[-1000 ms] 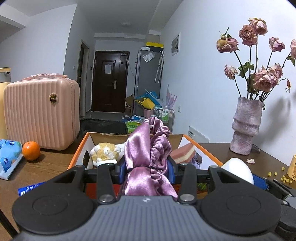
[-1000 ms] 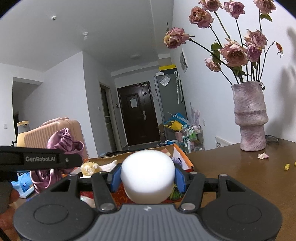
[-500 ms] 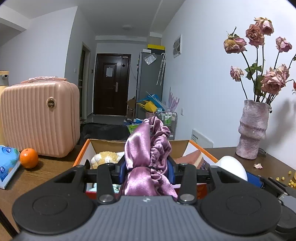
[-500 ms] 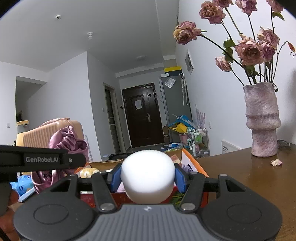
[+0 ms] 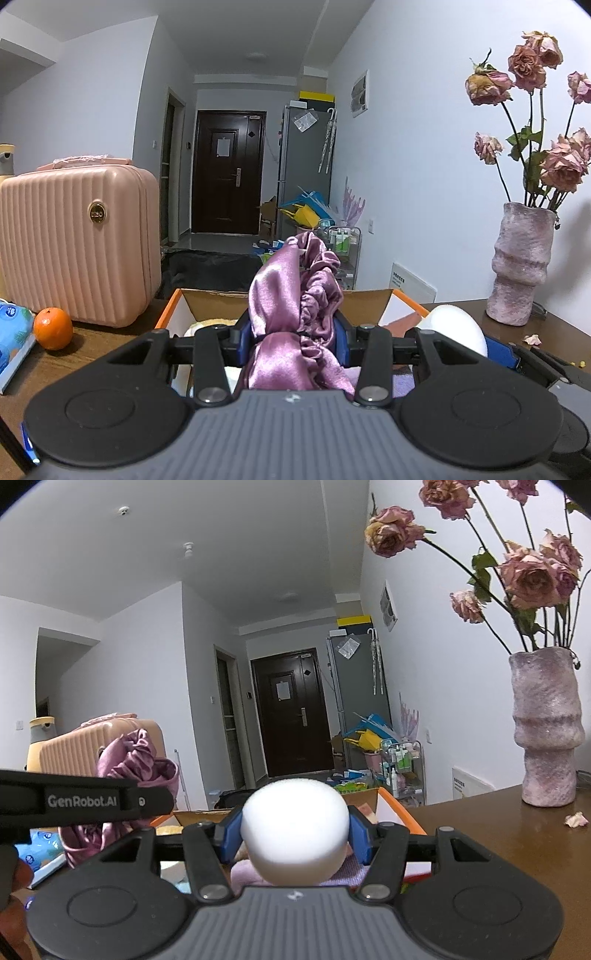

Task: Organize soft objects
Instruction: 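Carry the pink scrunchie and white round sponge in both grippers over the box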

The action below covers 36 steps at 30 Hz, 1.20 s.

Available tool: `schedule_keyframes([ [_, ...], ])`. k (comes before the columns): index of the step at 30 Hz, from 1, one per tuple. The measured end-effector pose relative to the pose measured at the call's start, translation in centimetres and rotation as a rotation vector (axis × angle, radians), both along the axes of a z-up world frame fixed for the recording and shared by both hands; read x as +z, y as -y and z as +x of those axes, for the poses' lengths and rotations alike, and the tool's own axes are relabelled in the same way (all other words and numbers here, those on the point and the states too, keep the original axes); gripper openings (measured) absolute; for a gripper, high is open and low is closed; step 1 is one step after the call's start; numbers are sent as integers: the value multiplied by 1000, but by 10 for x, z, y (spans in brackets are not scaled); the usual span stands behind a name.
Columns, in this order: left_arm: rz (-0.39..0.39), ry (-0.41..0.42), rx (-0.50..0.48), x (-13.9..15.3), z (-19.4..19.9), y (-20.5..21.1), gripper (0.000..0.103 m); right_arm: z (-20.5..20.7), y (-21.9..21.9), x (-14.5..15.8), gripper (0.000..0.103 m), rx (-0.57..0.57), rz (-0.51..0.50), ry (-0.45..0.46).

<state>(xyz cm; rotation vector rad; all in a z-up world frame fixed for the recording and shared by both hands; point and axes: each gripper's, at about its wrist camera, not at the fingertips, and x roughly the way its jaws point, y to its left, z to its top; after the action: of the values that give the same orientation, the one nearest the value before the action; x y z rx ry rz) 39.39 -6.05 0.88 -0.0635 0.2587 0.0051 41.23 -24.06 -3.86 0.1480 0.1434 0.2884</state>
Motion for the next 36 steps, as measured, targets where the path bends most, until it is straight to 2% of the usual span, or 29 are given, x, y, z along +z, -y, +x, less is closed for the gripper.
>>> schedule_keyframes([
  [23,-9,-4,40,-5,50,-11,42,44,-19,-1,56,15,-42,29],
  [36,-29,-10,58,-9,73,-17,42,70,-30,-2,56,1,-98,41],
])
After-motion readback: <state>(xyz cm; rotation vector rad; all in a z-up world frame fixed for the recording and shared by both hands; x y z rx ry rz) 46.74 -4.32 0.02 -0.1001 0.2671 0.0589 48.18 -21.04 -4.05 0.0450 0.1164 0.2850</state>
